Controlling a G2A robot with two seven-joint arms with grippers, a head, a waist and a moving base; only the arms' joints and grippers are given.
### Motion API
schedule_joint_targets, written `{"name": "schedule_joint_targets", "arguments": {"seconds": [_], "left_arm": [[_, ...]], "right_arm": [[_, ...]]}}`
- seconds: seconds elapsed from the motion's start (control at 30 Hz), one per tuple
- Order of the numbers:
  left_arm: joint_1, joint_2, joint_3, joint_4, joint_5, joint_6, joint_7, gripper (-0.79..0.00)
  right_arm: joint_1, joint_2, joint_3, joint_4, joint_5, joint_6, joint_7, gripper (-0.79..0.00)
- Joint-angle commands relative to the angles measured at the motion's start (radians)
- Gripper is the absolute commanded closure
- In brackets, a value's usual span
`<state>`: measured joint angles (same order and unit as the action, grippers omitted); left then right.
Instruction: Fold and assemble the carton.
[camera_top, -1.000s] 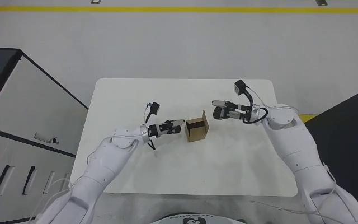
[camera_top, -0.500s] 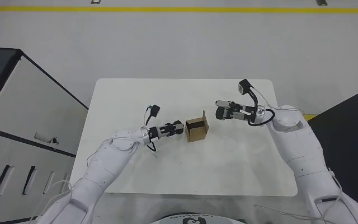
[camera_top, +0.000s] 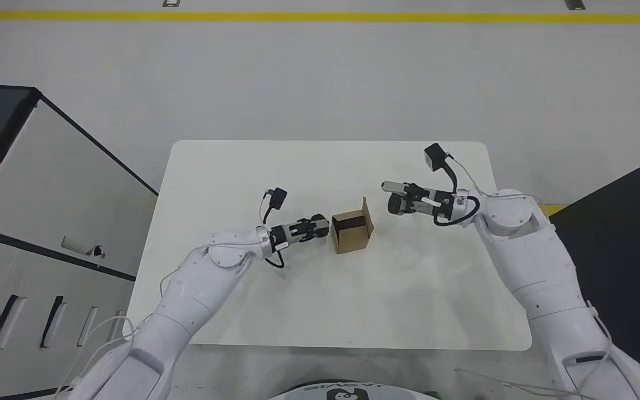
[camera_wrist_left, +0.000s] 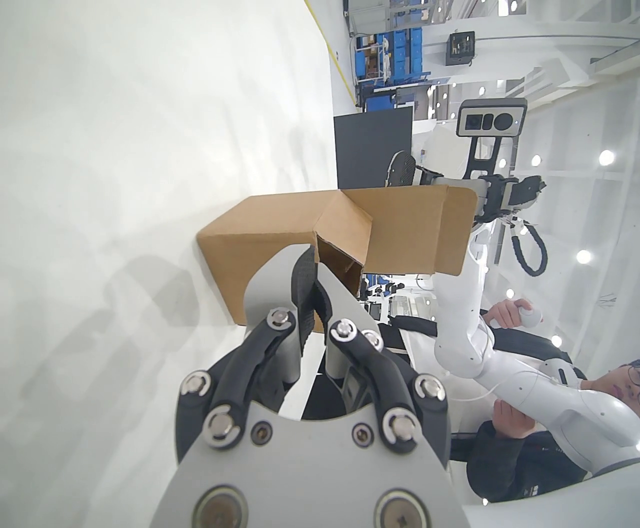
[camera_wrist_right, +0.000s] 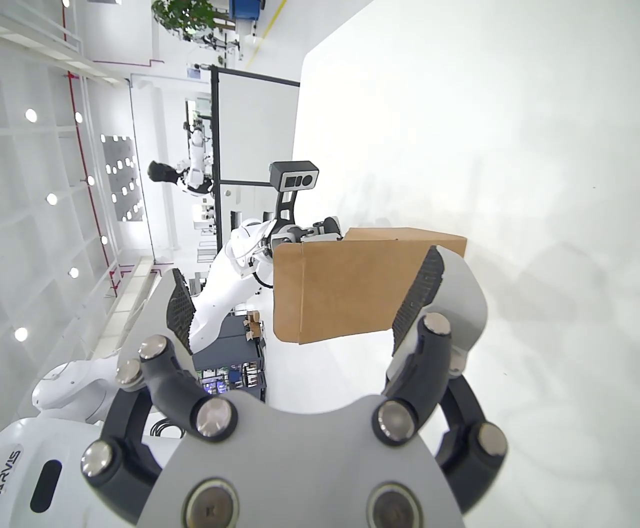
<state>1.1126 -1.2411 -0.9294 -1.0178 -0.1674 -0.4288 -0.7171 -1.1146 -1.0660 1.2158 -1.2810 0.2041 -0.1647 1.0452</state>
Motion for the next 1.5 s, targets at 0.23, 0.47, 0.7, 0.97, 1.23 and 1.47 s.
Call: {"name": "schedule_joint_targets", "arguments": {"seconds": [0.23,0.47,0.7,0.97,1.23,1.47], "left_arm": [[0.005,-0.002,0.010,-0.036,0.095,0.138,0.081,0.000],[0.013,-0.002,0.018,-0.052,0.110,0.144,0.080,0.000],[0.026,-0.006,0.024,-0.079,0.095,0.166,0.061,0.000],[0.025,-0.007,0.023,-0.077,0.099,0.170,0.064,0.000],[0.025,-0.007,0.023,-0.077,0.099,0.170,0.064,0.000],[0.025,-0.007,0.023,-0.077,0.099,0.170,0.064,0.000]], "right_arm": [[-0.008,0.004,-0.011,-0.023,-0.068,0.064,-0.031,-0.785],[-0.008,0.004,-0.011,-0.023,-0.068,0.064,-0.031,-0.785],[-0.008,0.004,-0.011,-0.023,-0.068,0.064,-0.031,-0.785],[-0.009,0.004,-0.012,-0.027,-0.071,0.063,-0.034,-0.785],[0.072,0.014,-0.053,-0.140,-0.278,0.108,0.063,-0.785],[0.104,0.027,-0.064,-0.192,-0.394,0.176,0.168,-0.785]]}}
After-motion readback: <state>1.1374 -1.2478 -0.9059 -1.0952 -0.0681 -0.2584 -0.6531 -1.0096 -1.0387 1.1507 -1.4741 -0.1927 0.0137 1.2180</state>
